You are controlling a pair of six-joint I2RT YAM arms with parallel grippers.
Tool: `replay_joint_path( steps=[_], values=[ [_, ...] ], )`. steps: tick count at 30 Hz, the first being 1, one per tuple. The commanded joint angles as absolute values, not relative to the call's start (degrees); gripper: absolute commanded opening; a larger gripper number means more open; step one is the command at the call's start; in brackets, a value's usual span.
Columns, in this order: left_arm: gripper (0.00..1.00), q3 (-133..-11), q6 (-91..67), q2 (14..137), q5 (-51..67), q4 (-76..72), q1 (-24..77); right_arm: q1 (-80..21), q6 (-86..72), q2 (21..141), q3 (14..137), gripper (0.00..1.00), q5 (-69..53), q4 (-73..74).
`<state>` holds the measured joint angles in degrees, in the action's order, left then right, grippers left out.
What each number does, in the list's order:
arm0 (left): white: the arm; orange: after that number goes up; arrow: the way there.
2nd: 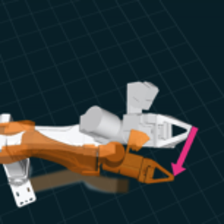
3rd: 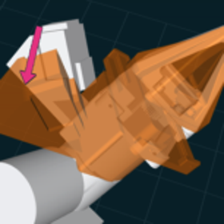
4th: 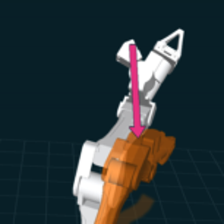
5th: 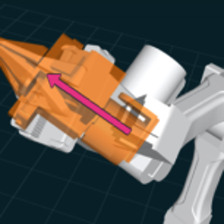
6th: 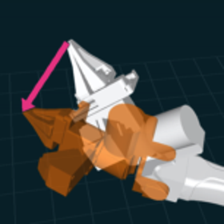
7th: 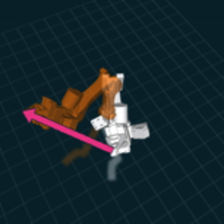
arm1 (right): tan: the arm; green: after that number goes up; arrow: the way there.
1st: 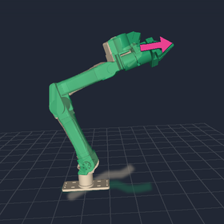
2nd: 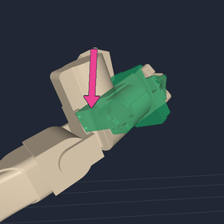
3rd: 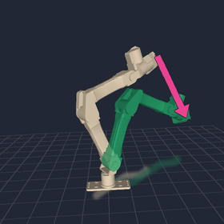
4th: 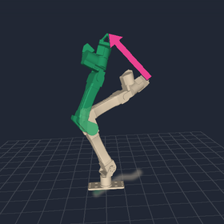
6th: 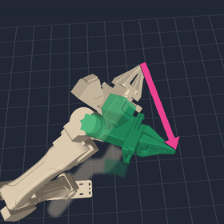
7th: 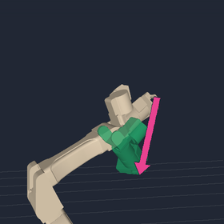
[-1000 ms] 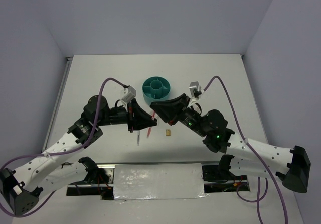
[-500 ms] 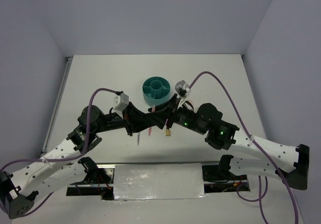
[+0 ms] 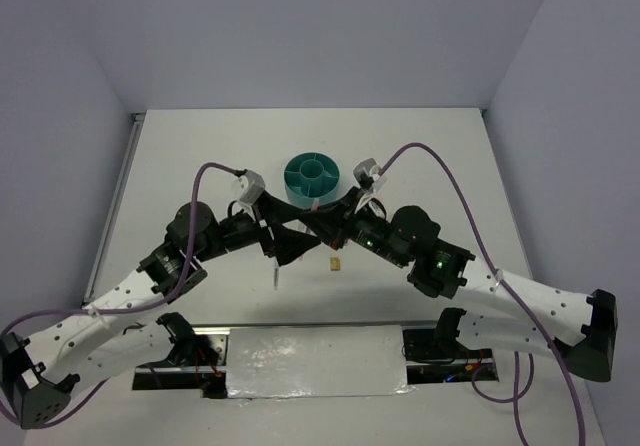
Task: Sort the stationery into containers
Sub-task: Place the pen in the storage box.
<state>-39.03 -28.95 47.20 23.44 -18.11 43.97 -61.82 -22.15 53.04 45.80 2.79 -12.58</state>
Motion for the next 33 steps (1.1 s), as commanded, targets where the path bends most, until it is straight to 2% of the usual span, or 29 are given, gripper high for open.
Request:
replay_joint_path(
  steps=[1, 6, 9, 13, 19, 22, 33],
  values=[
    [0.99, -46.2, -29.6, 47.1, 12.7, -12.3, 43.8, -58.3, -19.1, 55.1, 46.9, 0.00, 8.4, -12.3],
    [0.99, -56.8, -35.4, 46.1, -17.9, 27.5, 43.8, -47.0, -15.2, 62.8, 52.2, 0.00, 6.0, -14.1],
    [0.99, -59.5, -36.0, 43.3, -21.8, 37.1, 43.8, -43.7, -9.1, 69.5, 55.3, 0.00, 5.4, -17.4],
    [0.99, -59.7, -30.7, 39.2, -19.6, 40.2, 43.7, -41.6, -3.5, 77.5, 59.9, 0.00, 4.3, -20.2],
    [0.99, -50.3, -27.6, 33.7, -17.6, 35.8, 43.7, -39.3, -0.5, 86.7, 62.7, 0.00, 3.3, -25.0],
    [0.99, -49.3, -26.0, 32.9, -12.8, 34.6, 43.7, -37.8, -0.5, 89.4, 64.9, 0.00, 2.8, -25.8],
    [0.99, -48.4, -25.5, 33.2, -11.1, 33.6, 43.8, -34.9, -3.0, 93.7, 70.0, 0.00, -1.7, -25.8]
  ],
)
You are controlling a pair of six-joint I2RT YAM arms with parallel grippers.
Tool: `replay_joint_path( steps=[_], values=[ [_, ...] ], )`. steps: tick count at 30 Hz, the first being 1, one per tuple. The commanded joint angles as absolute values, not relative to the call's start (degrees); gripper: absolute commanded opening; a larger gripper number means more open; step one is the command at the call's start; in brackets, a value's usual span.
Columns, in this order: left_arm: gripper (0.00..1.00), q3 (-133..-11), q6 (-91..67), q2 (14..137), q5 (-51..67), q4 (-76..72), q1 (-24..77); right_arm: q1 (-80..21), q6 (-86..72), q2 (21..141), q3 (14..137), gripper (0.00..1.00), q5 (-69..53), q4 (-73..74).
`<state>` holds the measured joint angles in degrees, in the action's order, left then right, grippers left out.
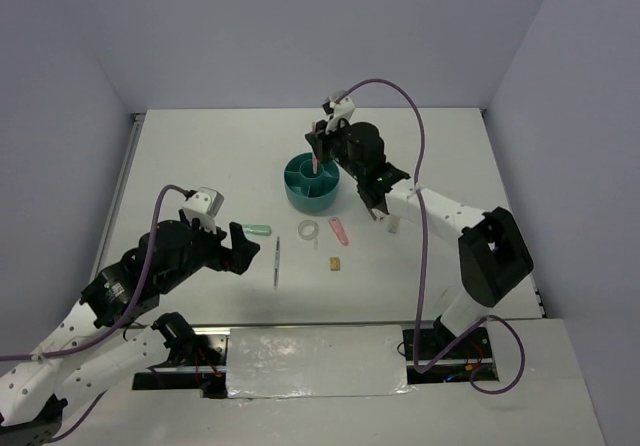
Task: Sort the stationery into containers
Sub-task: Place the pen in the storage box.
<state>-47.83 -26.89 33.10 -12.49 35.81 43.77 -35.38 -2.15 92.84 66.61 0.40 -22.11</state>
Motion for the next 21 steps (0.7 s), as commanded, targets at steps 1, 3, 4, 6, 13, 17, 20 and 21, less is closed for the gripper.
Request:
replay_joint_path(
  steps=[1, 3, 4, 6, 13, 17, 20, 21],
  values=[
    [0.99, -48.4, -25.5, 33.2, -11.1, 33.5, 43.8, -34.6, -3.0, 94.5, 70.7, 0.00, -1.8, -26.0],
    [0.99, -48.3, -25.5, 32.9, -11.1, 33.4, 43.8, -34.5, -2.3, 95.6, 71.6, 0.00, -1.9, -26.0],
    [0.99, -48.3, -25.5, 32.7, -11.0, 33.4, 43.8, -34.3, -2.1, 97.2, 72.8, 0.00, -1.6, -25.8],
    [0.99, -48.3, -25.5, 32.2, -11.0, 33.4, 43.8, -33.9, -1.9, 98.7, 74.1, 0.00, -1.3, -24.9],
    [0.99, -48.0, -25.2, 31.4, -10.4, 33.0, 43.8, -33.6, -2.9, 99.6, 70.3, 0.06, -2.7, -27.7],
    [0.99, -48.3, -25.3, 31.7, -10.5, 33.2, 43.8, -33.6, -4.7, 99.8, 65.7, 0.19, -4.7, -31.0],
    [0.99, -48.2, -25.4, 31.4, -10.6, 33.2, 43.8, -33.6, -5.7, 100.0, 64.4, 0.25, -5.4, -32.3],
    [0.99, -48.1, -25.5, 31.3, -10.7, 33.2, 43.8, -33.7, -6.4, 99.8, 63.4, 0.28, -5.8, -32.9]
  ],
)
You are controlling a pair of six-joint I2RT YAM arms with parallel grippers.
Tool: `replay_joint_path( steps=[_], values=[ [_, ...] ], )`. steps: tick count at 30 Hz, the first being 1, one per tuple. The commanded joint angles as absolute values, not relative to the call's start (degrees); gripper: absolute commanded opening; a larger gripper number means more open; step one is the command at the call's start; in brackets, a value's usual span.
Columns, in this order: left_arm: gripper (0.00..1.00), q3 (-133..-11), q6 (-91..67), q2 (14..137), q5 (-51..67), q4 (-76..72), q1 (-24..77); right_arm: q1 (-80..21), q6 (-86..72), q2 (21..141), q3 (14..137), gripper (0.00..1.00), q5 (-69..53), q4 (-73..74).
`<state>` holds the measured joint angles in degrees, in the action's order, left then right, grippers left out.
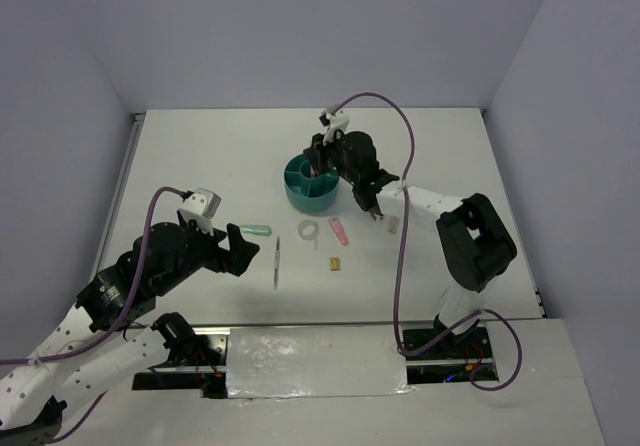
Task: Sort the stationery into containers
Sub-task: Place the pen in the storage box, then pick up the pen from the center of the board.
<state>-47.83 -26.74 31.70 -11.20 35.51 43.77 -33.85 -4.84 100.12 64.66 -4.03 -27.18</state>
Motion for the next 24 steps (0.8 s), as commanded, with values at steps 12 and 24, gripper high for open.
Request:
replay_joint_path(
  steps=[12, 24],
  values=[
    [0.99, -44.0, -37.9, 40.4, -12.8, 30.8, 43.8, -35.5, -7.7, 86.5, 59.5, 0.81, -2.8, -29.1],
    [0.94, -39.5, -43.7, 62.9, -13.6, 21.5, 44.2, -37.9, -18.9, 61.3, 58.5, 0.98, 5.4, 11.4]
  ],
)
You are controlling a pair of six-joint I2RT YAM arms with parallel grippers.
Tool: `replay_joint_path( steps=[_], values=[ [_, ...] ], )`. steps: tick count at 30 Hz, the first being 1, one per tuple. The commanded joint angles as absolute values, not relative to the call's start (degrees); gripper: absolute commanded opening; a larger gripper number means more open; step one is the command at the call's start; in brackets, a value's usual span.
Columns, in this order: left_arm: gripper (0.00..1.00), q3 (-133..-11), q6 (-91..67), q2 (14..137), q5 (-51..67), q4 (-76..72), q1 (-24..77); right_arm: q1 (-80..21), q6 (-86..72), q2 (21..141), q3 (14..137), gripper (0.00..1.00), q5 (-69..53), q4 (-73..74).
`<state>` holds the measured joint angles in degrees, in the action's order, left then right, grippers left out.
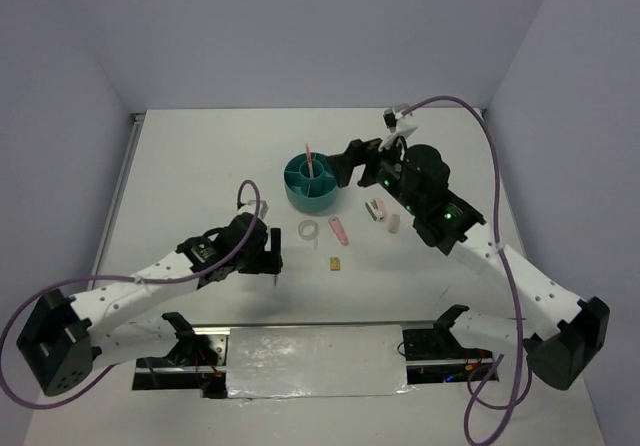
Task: Sort the stationery into containers
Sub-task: Pick up the pen from the center of the board.
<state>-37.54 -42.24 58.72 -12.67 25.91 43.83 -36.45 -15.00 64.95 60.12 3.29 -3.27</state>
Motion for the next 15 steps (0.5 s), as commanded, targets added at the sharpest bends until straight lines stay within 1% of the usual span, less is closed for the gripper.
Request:
replay_joint_path(
  steps=[1, 5, 7, 10, 13, 14, 15],
  values=[
    [0.93, -39.7, -43.5, 64.4, -14.1, 21.4, 44.3, -38.2, -19.9, 59.8, 57.5, 0.98, 5.4, 14.6],
    [0.86, -42.0, -41.6, 70.7, -15.4, 21.5, 44.6, -40.0, -21.6, 51.1, 51.2, 0.97, 5.4, 19.9],
    [0.86, -43.1, -41.4, 73.7, -17.0, 22.8, 44.7, -40.3, -22.3, 48.4, 49.7, 0.97, 5.4, 23.4],
    [0.84, -44.7, -40.7, 77.3, -18.5, 23.7, 44.7, -40.6, -22.6, 46.9, 49.2, 0.96, 6.1, 27.3],
    [0.80, -46.6, -39.3, 81.3, -17.8, 23.2, 44.7, -41.0, -22.2, 46.3, 49.3, 0.95, 6.2, 29.7],
    [0.77, -47.9, -39.3, 82.3, -17.7, 23.3, 44.6, -41.1, -22.1, 46.3, 49.4, 0.95, 6.2, 30.1],
    [0.75, -48.5, -39.4, 84.4, -18.3, 23.6, 44.6, -41.2, -22.0, 46.3, 49.3, 0.95, 6.2, 30.6]
  ],
)
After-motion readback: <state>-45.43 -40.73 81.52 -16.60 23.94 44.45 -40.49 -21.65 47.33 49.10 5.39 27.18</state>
